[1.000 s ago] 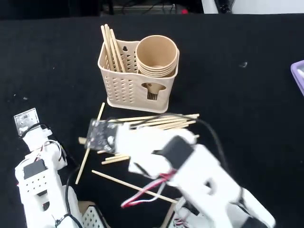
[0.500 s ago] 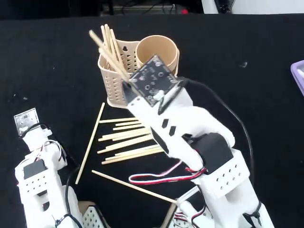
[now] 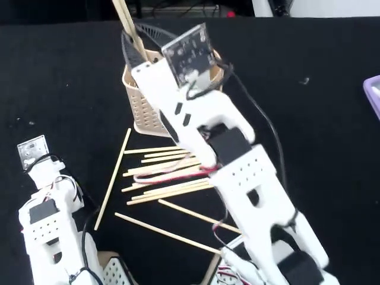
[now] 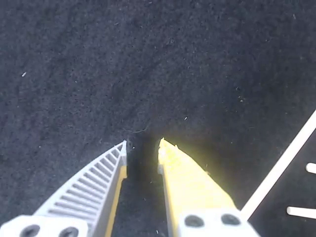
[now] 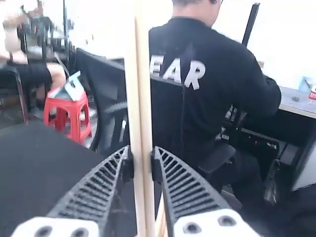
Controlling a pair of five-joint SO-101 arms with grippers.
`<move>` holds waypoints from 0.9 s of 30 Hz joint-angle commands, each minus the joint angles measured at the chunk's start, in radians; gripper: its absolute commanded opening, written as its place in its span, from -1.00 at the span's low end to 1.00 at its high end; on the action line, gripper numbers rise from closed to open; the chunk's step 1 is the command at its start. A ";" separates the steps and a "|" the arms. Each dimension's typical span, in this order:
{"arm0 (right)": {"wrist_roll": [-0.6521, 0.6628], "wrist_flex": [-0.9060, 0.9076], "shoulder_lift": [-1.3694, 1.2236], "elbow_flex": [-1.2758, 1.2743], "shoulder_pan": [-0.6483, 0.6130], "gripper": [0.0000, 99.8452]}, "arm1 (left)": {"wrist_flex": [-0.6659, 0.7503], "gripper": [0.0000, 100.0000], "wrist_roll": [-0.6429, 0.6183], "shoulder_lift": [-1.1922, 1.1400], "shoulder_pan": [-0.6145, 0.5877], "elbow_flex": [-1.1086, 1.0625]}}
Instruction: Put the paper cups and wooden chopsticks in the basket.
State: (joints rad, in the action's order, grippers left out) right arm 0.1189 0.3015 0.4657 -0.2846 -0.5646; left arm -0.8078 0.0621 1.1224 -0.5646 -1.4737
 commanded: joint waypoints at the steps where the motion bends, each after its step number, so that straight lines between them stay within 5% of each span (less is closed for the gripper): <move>1: -0.025 -0.035 -0.050 0.125 0.011 -0.98 | 0.009 -0.77 -0.012 0.014 -0.010 0.027; 21: -0.043 -0.035 -0.209 -0.004 0.049 -0.96 | 0.009 -0.77 -0.012 0.015 -0.012 0.027; 27: -0.044 0.060 -0.165 0.002 0.043 -0.60 | 0.009 -0.77 -0.012 0.015 -0.012 0.027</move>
State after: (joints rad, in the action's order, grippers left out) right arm 0.0760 0.3046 0.2478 -0.3214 -0.5309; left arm -0.8078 0.0621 1.1224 -0.5646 -1.4737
